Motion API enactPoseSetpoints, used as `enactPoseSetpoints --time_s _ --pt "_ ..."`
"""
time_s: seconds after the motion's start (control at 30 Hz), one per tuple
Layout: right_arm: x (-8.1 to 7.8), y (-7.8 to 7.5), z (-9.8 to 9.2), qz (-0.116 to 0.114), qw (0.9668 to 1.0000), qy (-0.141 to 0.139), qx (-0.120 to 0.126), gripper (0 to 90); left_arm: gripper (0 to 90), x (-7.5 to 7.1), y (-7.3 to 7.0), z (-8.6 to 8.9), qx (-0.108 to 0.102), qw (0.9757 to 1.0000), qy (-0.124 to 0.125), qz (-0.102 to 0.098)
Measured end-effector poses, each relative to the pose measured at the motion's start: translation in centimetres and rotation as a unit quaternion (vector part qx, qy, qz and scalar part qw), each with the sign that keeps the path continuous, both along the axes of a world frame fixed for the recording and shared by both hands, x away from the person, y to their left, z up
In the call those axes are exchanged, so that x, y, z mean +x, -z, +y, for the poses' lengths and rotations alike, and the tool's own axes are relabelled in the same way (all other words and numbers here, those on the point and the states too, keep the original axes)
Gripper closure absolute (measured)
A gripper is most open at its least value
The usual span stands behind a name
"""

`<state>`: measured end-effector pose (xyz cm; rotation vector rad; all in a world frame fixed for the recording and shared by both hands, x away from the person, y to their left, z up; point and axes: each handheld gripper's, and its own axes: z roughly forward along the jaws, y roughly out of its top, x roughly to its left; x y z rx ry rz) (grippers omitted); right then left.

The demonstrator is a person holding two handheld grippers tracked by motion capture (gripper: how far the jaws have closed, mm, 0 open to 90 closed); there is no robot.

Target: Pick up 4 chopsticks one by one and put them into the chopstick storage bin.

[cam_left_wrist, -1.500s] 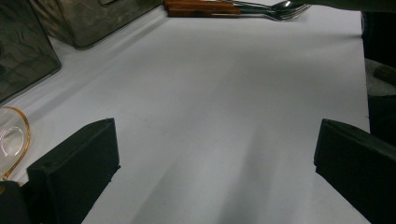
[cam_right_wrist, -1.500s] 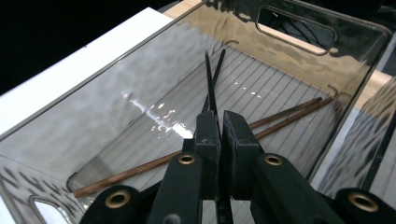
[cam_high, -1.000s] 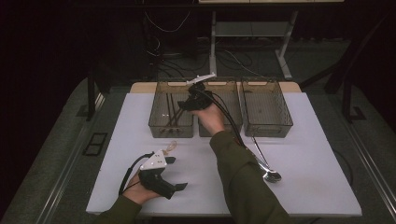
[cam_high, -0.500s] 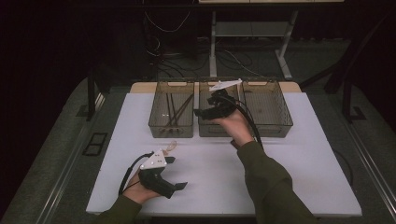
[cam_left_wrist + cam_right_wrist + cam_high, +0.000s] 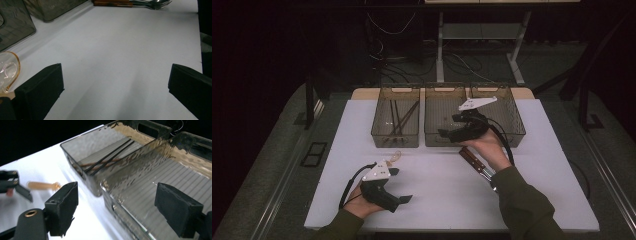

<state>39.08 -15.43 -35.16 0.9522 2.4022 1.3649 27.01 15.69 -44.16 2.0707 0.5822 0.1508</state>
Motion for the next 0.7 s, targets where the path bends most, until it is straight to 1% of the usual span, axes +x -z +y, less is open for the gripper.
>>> enactPoseSetpoints --time_s 0.1,0.17,0.43,0.53,0.6,0.7 --pt "-0.9 0.2 -0.9 0.0 1.0 -0.005 -0.004 19.3 0.0 0.0 0.0 0.0 0.001 1.0 0.0 -0.001" --pt "-1.6 0.3 -1.5 -0.004 1.0 -0.005 -0.005 19.2 0.0 0.0 0.0 0.0 0.001 1.0 -0.001 -0.001" --pt "-3.4 1.0 -3.8 -0.003 1.0 -0.004 0.001 19.2 0.0 0.0 0.0 0.1 0.003 1.0 -0.001 -0.003" --pt "-4.1 1.3 -4.5 -0.004 1.0 -0.002 -0.004 19.2 0.0 0.0 0.0 0.1 0.003 1.0 -0.001 -0.003" --pt "-4.5 1.5 -5.0 -0.001 1.0 -0.001 -0.003 19.2 0.0 -0.1 0.0 0.1 0.004 1.0 -0.001 -0.003" --pt "-5.1 1.9 -5.8 0.002 1.0 0.001 -0.008 19.2 0.0 -0.1 0.0 0.1 0.003 1.0 -0.003 0.0"
